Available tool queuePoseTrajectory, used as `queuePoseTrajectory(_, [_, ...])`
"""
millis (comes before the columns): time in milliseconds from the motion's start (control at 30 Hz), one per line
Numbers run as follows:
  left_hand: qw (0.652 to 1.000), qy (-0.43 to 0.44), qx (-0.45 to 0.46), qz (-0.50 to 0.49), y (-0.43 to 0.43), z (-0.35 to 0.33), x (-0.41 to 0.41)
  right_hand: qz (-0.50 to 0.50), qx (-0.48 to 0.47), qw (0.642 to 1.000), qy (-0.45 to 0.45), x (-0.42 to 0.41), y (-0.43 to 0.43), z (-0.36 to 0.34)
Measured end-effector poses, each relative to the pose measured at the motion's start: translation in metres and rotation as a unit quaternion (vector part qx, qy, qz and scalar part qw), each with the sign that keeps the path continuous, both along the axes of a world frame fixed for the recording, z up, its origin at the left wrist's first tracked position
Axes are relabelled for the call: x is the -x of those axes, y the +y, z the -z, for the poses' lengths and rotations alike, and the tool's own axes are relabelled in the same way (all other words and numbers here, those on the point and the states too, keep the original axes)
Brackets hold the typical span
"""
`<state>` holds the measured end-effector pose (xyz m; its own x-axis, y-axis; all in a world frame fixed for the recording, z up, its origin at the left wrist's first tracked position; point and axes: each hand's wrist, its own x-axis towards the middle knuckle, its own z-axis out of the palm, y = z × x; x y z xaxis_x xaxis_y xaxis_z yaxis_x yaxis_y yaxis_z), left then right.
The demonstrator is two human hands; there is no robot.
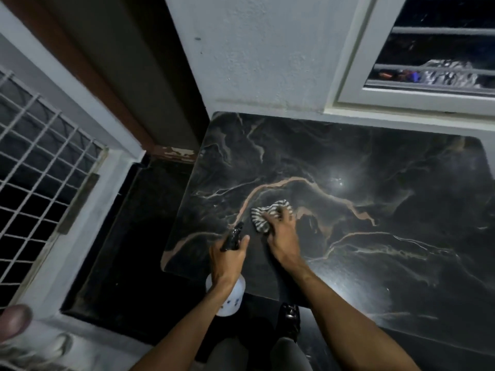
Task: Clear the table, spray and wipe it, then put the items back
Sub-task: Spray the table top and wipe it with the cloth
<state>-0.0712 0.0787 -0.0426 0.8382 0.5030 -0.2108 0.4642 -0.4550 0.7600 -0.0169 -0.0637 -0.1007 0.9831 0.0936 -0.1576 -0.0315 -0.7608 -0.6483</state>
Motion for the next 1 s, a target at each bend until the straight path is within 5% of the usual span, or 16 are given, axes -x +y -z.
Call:
queuePoseTrajectory(133, [0.999,-0.021,-0.023,-0.04,0.041,-0.003,-0.009,0.203,0.006,0.979,0.01,-0.018,0.003,0.005])
queuePoseTrajectory(200, [0.998,-0.025,-0.017,-0.056,0.069,-0.006,-0.014,0.181,0.02,0.983,0.023,-0.012,0.05,0.0])
queuePoseTrajectory(333, [0.997,-0.039,-0.037,-0.057,0.129,-0.011,-0.028,-0.046,-0.002,0.999,0.003,-0.001,0.132,0.007])
queuePoseTrajectory(500, [0.996,-0.073,-0.024,-0.034,0.199,-0.011,-0.046,0.152,0.014,0.988,0.032,-0.046,0.181,0.001])
queuePoseTrajectory(633, [0.995,-0.091,-0.028,-0.03,0.243,-0.008,-0.056,-0.159,0.015,0.987,-0.007,-0.031,0.265,0.001])
queuePoseTrajectory(700, [0.995,-0.094,-0.018,-0.031,0.256,-0.006,-0.059,-0.146,0.006,0.989,-0.021,-0.044,0.26,0.001])
queuePoseTrajectory(833, [0.993,-0.111,-0.005,-0.031,0.279,0.005,-0.068,0.073,0.013,0.997,-0.007,-0.092,0.23,-0.001])
queuePoseTrajectory(1000, [0.994,-0.108,0.002,-0.015,0.282,0.012,-0.074,-0.216,0.06,0.974,-0.027,-0.063,0.251,0.006])
